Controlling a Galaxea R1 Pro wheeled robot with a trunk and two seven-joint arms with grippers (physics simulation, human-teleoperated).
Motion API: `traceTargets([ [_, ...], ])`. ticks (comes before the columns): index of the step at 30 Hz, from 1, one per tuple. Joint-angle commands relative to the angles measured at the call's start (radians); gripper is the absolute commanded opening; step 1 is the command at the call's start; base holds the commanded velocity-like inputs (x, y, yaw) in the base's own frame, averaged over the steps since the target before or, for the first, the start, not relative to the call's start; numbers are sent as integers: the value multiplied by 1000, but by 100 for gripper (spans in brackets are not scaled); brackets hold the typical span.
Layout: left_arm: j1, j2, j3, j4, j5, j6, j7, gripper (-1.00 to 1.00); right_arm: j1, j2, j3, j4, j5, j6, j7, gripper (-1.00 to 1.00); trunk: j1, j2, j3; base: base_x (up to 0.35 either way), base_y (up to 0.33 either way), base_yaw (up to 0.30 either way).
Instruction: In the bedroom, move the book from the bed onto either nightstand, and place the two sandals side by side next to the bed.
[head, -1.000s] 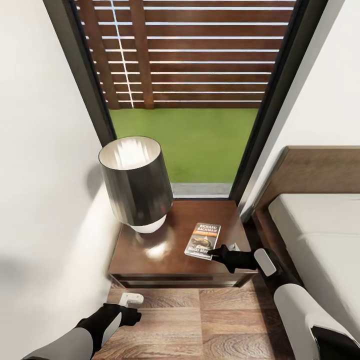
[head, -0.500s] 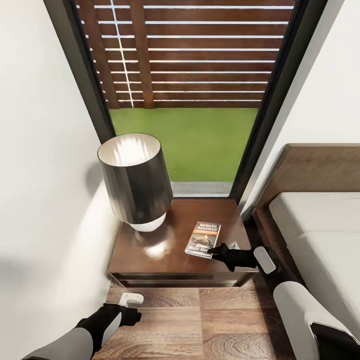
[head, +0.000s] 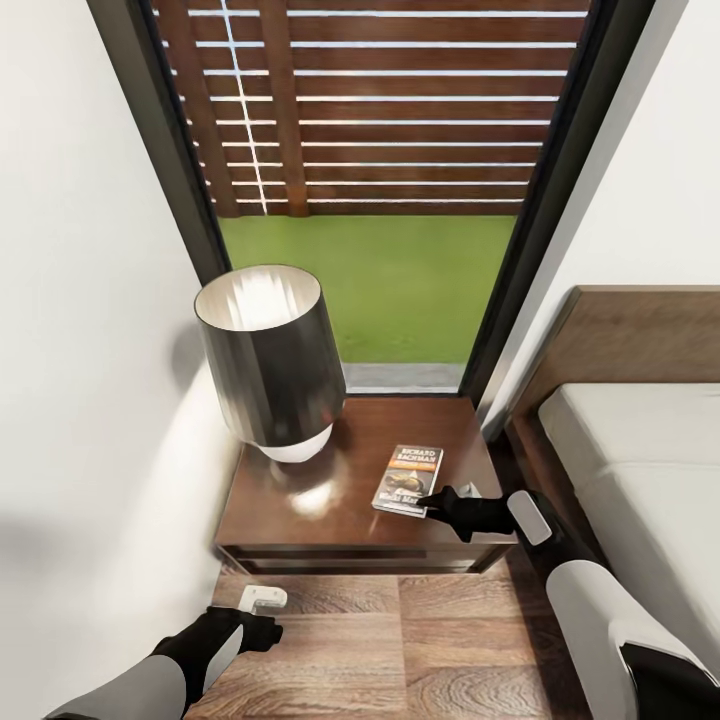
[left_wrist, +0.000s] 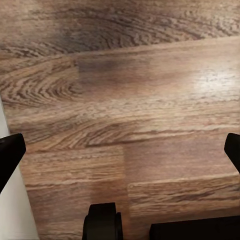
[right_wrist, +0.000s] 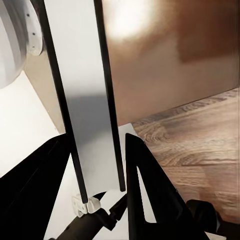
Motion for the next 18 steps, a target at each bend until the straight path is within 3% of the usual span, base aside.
traceTargets([
  [1,0,0,-8,-2,8,5,0,100,-1,0,-5,0,7,5,8,-100,4,-8,-4,0,0,0],
  [6,0,1,-8,-2,8,5,0,100,-2,0,-6,0,8,5,6,-100,23,-43,-20,0,0,0],
  [18,0,0,-8,-2,8,5,0,100,-3,1,-7,0,8,4,6,-100,23,-43,-20,0,0,0],
])
